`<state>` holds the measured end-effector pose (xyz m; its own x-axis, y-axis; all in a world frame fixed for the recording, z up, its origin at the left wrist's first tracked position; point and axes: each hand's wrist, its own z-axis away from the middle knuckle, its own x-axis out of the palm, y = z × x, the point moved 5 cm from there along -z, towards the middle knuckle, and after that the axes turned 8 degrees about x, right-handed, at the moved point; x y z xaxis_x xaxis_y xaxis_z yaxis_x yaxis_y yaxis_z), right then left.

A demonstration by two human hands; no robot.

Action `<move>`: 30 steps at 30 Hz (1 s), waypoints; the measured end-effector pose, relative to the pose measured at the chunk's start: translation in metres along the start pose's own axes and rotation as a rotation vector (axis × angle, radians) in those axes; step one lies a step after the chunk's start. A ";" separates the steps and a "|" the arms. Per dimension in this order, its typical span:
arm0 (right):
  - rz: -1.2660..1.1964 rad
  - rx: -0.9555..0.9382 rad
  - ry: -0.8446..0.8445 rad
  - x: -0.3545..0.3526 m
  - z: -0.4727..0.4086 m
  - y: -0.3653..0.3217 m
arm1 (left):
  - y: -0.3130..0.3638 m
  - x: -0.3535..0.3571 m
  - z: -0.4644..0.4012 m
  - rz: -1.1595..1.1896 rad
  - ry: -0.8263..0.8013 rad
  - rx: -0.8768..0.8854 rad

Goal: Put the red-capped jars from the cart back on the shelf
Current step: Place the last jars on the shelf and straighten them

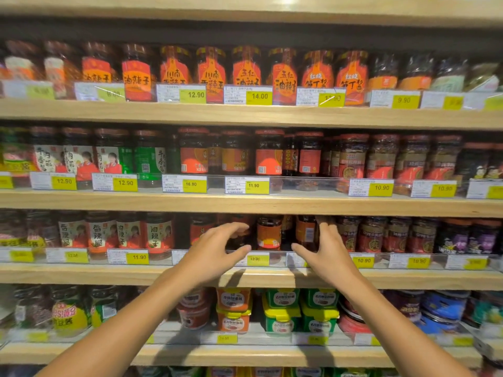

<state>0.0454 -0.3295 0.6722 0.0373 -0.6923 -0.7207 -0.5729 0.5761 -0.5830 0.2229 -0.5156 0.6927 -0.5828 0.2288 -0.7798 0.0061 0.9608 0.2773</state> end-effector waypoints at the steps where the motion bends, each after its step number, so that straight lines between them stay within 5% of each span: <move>1: 0.002 -0.048 0.002 -0.005 0.006 -0.004 | 0.001 -0.009 0.006 -0.007 0.029 0.017; 13: -0.026 -0.385 0.153 -0.071 0.065 -0.099 | 0.019 -0.123 0.031 -0.360 0.251 0.007; 30: 0.205 -0.408 0.057 -0.051 -0.005 -0.219 | 0.002 -0.168 -0.032 -0.707 0.112 -0.143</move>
<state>0.1646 -0.4231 0.8386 -0.1494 -0.6111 -0.7773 -0.8399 0.4933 -0.2264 0.2944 -0.5572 0.8422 -0.4880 -0.4634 -0.7396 -0.5040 0.8415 -0.1947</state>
